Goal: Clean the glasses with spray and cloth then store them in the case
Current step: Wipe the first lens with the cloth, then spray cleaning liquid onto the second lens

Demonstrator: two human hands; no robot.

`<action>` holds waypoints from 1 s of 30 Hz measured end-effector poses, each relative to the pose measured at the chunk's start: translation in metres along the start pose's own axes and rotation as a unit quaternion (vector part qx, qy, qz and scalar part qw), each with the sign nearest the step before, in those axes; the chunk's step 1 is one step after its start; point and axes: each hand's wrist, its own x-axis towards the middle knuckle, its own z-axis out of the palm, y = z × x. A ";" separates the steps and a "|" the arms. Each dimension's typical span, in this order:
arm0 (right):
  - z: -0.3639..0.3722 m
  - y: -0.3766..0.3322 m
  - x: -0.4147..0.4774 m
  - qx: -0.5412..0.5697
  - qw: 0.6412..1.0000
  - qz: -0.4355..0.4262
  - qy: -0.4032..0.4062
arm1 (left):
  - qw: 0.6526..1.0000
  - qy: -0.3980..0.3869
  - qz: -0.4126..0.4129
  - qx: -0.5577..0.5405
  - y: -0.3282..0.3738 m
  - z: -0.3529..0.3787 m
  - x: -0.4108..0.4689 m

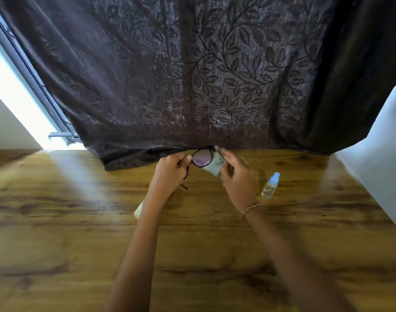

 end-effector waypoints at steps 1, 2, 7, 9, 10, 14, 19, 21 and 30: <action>-0.001 0.005 -0.002 0.044 0.998 0.046 0.010 | 1.000 0.004 0.004 0.002 -0.001 -0.001 -0.001; -0.002 0.012 -0.005 0.079 0.992 0.093 0.019 | 1.000 0.006 0.007 0.003 -0.002 -0.002 -0.002; -0.006 0.051 -0.022 0.101 0.952 0.289 -0.010 | 1.000 0.020 0.018 -0.001 -0.004 -0.003 -0.006; -0.006 0.060 -0.028 0.099 0.944 0.315 -0.014 | 1.000 0.016 0.015 -0.006 -0.005 -0.001 -0.006; -0.007 0.062 -0.030 0.099 0.941 0.324 -0.016 | 1.000 0.014 0.012 -0.011 -0.006 0.000 -0.006; -0.009 0.066 -0.034 -0.026 0.945 0.298 -0.130 | 1.000 0.001 0.012 -0.027 -0.007 0.005 -0.007; -0.012 0.038 -0.009 0.284 0.882 0.353 -0.131 | 0.997 -0.015 0.051 -0.048 -0.005 0.009 -0.010; -0.015 0.024 0.005 0.493 0.766 0.385 -0.151 | 0.995 -0.020 0.079 -0.050 -0.007 0.010 -0.010; -0.004 -0.014 0.036 0.555 0.770 0.285 -0.135 | 0.996 0.008 0.092 0.020 -0.025 0.013 -0.010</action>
